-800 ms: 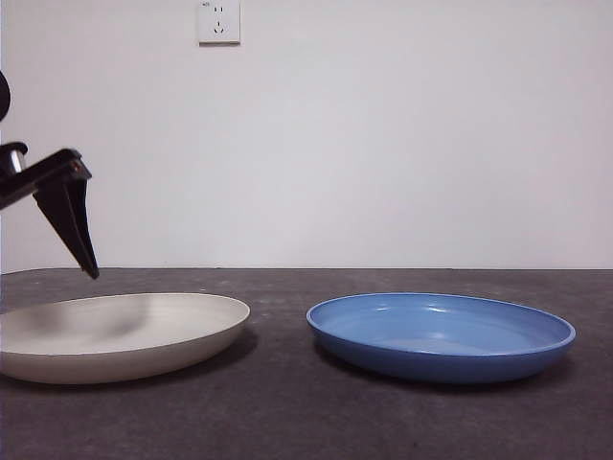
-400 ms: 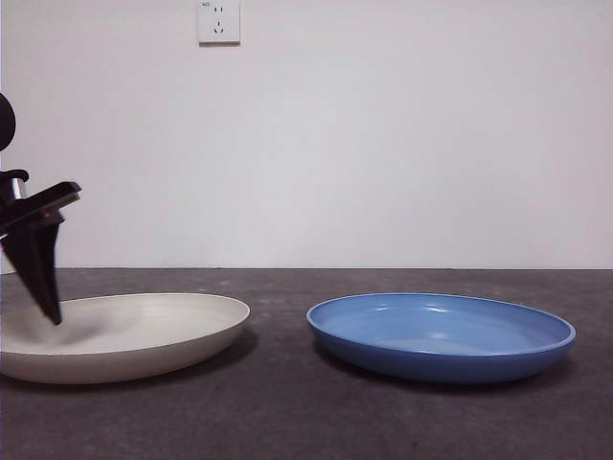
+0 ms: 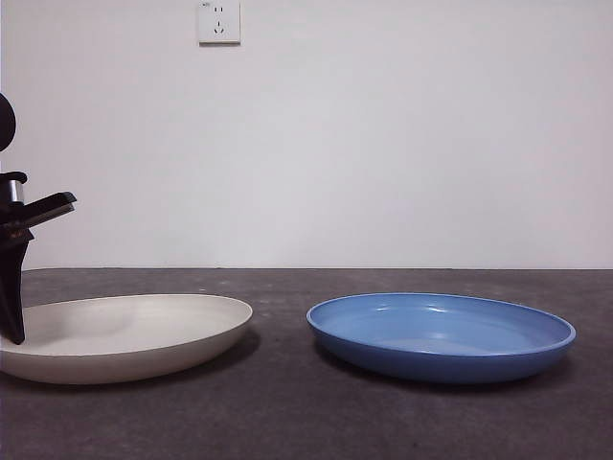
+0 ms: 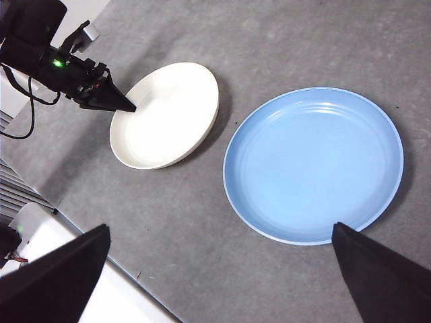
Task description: Pick up the white plate, put it on the blue plate, put it on desk
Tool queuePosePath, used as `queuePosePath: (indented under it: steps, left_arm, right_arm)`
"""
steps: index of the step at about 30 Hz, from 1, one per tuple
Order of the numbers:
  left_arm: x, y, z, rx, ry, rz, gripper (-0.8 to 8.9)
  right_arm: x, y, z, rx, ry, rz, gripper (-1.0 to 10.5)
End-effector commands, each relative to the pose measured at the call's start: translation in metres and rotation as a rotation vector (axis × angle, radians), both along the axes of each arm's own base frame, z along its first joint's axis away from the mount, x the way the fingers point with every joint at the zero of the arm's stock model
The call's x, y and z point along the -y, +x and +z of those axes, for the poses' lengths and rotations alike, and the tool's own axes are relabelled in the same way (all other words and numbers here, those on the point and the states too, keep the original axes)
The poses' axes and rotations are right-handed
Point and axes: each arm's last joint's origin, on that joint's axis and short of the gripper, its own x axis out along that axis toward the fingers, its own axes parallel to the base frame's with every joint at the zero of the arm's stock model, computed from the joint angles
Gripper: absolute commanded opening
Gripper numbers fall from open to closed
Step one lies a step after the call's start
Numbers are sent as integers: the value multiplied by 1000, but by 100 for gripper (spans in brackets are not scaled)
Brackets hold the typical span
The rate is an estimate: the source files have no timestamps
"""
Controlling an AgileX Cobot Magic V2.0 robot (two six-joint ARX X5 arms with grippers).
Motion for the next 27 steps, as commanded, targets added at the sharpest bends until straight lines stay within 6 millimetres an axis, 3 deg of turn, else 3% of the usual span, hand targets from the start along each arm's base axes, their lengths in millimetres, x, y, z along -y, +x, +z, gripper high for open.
queuePosePath:
  steps: [1,7,14,22,27]
  left_arm:
    - [0,6,-2,15,6,-10,15]
    - [0,12,11,24,4,-10,15]
    - [13,25,50,45,-47,-31,15]
    - [53,36,101,125,-79,-131,15]
    - [86,40,116,170,-107,-192,15]
  right_arm:
    - [-1,1,4,5,11,-7,592]
    - [0,0,4,-13,27,-22,591]
    - [5,-12,13,-30,-6,-114,591]
    - [13,-34,29,-33,-103,-158,591]
    - [17,-49,40,5,-108,-174,591]
